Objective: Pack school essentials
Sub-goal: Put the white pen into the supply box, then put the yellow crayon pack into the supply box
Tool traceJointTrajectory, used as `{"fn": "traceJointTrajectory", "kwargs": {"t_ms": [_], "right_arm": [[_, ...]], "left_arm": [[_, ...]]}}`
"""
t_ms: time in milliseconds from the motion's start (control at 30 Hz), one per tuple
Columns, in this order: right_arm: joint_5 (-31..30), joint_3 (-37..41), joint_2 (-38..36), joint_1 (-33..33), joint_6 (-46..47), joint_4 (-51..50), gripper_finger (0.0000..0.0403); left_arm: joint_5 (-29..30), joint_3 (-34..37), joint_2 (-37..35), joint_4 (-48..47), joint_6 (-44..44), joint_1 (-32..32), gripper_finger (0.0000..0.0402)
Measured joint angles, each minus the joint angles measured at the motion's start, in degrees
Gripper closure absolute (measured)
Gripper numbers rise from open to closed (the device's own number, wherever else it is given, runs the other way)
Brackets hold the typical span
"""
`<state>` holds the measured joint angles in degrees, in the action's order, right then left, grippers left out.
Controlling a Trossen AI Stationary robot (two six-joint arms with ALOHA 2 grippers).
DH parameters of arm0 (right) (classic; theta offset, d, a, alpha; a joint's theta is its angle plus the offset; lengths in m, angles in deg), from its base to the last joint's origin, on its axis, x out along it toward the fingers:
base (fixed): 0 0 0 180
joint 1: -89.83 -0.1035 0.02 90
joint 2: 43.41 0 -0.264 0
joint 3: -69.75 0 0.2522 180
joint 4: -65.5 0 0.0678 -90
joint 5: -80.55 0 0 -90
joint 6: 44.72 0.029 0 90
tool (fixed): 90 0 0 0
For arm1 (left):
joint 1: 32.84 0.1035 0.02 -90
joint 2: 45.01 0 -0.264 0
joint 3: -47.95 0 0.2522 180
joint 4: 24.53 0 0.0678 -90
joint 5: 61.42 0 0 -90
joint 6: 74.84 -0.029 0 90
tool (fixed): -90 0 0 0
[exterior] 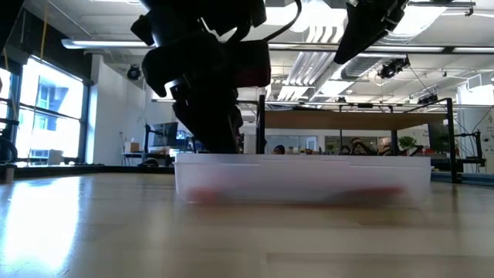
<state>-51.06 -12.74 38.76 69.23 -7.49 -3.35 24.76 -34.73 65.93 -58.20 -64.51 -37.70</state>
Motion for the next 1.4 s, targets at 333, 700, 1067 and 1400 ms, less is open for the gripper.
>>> {"fn": "traceJointTrajectory", "kwargs": {"t_ms": [333, 700, 1067, 1400], "right_arm": [[-0.1, 0.0, 0.0, 0.0, -0.2, 0.1, 0.0284], [-0.1, 0.0, 0.0, 0.0, -0.1, 0.1, 0.0284], [0.0, 0.0, 0.0, 0.0, 0.1, 0.1, 0.0284], [3.2, 0.0, 0.0, 0.0, 0.3, 1.0, 0.0284]], "left_arm": [[-0.1, 0.0, -0.4, -0.3, 0.0, 0.3, 0.0339], [-0.1, 0.0, -0.4, -1.5, 0.0, 3.4, 0.0339], [0.0, 0.0, -1.0, -3.0, -1.1, 3.2, 0.0339], [0.6, -0.1, -6.1, -5.8, -2.1, -0.4, 0.0339]]}}
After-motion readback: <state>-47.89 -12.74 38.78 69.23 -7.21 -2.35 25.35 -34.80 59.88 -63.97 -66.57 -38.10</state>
